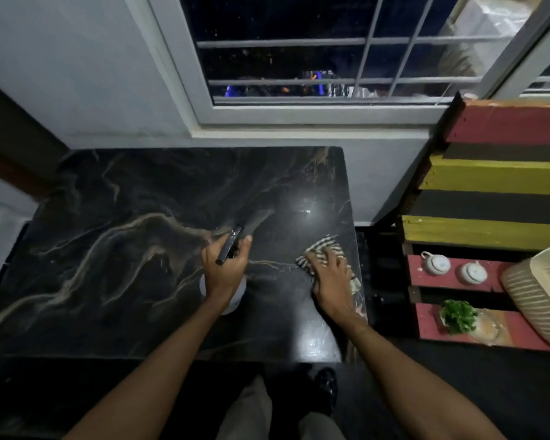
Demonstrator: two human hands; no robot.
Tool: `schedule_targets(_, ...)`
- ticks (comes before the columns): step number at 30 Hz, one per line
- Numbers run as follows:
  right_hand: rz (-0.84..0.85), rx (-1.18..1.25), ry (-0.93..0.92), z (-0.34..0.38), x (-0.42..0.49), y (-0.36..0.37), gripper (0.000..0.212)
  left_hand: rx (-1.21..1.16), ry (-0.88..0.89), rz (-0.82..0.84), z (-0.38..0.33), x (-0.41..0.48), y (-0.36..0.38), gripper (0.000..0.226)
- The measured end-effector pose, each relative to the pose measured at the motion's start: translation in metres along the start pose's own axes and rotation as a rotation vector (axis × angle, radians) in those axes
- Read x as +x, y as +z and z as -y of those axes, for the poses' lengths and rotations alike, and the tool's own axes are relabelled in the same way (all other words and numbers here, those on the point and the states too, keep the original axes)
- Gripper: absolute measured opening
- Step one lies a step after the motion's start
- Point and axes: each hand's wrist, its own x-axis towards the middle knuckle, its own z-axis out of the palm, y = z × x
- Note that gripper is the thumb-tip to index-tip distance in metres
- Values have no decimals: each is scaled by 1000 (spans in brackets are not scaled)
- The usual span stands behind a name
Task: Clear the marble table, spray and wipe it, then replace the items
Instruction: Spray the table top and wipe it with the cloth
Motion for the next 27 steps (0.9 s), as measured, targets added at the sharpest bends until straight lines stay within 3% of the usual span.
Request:
schedule_targets(3,-53,58,164,31,-9,5,76,-4,6,-9,-2,-22,-8,38)
schedule_targets(8,143,5,-345,70,-64,31,65,-17,-9,-22,3,-40,-21,33)
schedule_targets(10,165,-16,-396,58,-92,32,71,-25,-26,-11,8,-46,-26,36)
schedule_targets(12,106,-18,-268,39,-118,29,70,-39,-31,12,14,-51,-32,36)
schedule_targets(16,-90,122,174,6,-153,13,80,-116,-38,53,15,-67,-43,41)
schedule_targets(19,-95,203,223,1,-157,1,71,-129,-38,107,9,-80,-48,47)
schedule_targets(22,-102,431,298,-3,-151,-20,53,-166,-57,161,-2,-93,-47,51)
schedule_targets(27,-258,682,416,-30,-162,-57,45,-212,-77,246,-27,-114,-28,46)
